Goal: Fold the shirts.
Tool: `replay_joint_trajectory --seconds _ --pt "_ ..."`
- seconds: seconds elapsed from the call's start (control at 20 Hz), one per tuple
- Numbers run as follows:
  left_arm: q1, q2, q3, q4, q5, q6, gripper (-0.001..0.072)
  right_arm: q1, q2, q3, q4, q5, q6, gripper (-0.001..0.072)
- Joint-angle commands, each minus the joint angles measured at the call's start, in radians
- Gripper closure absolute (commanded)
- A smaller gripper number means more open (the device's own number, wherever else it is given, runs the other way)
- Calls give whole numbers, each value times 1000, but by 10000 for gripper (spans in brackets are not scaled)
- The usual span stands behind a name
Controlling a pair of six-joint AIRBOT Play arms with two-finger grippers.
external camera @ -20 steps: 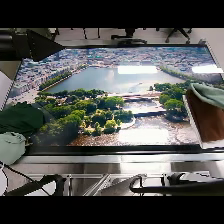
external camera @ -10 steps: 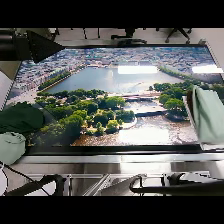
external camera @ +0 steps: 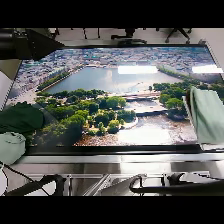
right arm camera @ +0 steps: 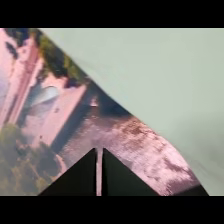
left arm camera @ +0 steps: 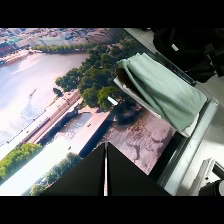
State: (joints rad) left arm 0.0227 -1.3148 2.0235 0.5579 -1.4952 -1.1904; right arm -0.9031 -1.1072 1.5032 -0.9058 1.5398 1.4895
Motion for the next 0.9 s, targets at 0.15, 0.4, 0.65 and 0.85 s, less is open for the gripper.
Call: replay_joint_trajectory --seconds 0.15,0.4,0.65,0.85 --pt "23 84 -180 63 -5 -30 692 324 54 -56 80 -121 -134 690" --pt "-88 350 -766 183 141 -30 692 610 331 -428 26 -256 -159 690" --pt "-166 494 -1147 182 262 -30 691 819 538 -728 27 -352 -178 690" --pt "-174 543 -1233 182 277 -30 689 834 584 -777 27 -354 -178 689"
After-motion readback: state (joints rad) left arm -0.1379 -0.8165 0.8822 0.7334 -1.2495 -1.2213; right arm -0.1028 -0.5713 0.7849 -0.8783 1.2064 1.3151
